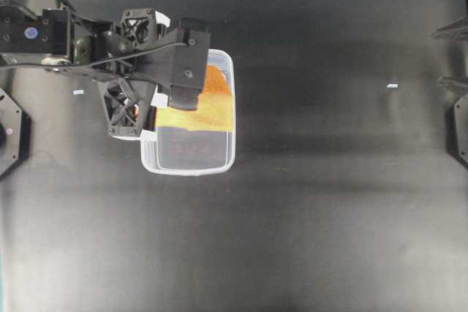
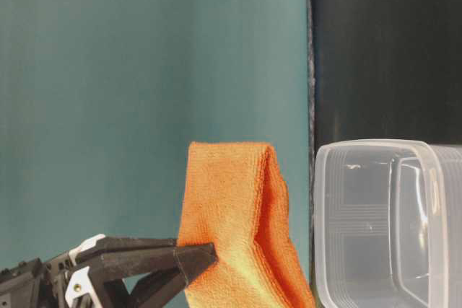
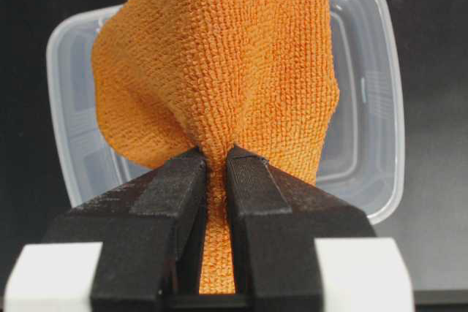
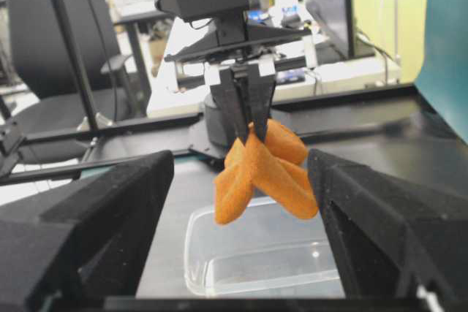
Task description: Place the orange towel into the container with the left arm.
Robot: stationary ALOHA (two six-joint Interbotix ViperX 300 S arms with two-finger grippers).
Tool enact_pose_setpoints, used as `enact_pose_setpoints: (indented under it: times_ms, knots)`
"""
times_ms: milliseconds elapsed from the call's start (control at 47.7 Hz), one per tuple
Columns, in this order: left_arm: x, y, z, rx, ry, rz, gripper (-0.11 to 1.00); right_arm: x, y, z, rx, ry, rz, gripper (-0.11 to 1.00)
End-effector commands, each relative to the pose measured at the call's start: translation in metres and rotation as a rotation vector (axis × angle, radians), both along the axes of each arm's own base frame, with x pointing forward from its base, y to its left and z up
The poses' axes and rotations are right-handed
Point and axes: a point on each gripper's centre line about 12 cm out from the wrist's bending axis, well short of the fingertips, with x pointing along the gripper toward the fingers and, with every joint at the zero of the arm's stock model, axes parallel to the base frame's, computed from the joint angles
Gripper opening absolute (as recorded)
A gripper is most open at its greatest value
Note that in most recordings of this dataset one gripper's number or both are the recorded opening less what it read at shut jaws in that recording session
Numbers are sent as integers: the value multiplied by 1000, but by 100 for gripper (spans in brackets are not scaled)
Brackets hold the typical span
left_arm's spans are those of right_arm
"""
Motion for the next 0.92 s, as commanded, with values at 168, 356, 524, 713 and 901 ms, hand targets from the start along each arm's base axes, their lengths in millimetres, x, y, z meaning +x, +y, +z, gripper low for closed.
enact_pose_setpoints:
  times_ms: [168,356,524,713,901]
  knots:
    - [-2,1,3,6,-20,0,5,1,0,3,6,-8,-1,72]
    - [1,0,-1,5,-47,-2,5,1,0,4,10,-11,-1,72]
    - [2,2,-4,0,-63,10,6,1,0,4,9,-13,-1,72]
    - [1,6,-17,-5,-27,27,10,1,0,3,10,-8,2,72]
    - [6,5,-24,-6,-10,24,65,2,3,-1,11,6,17,72]
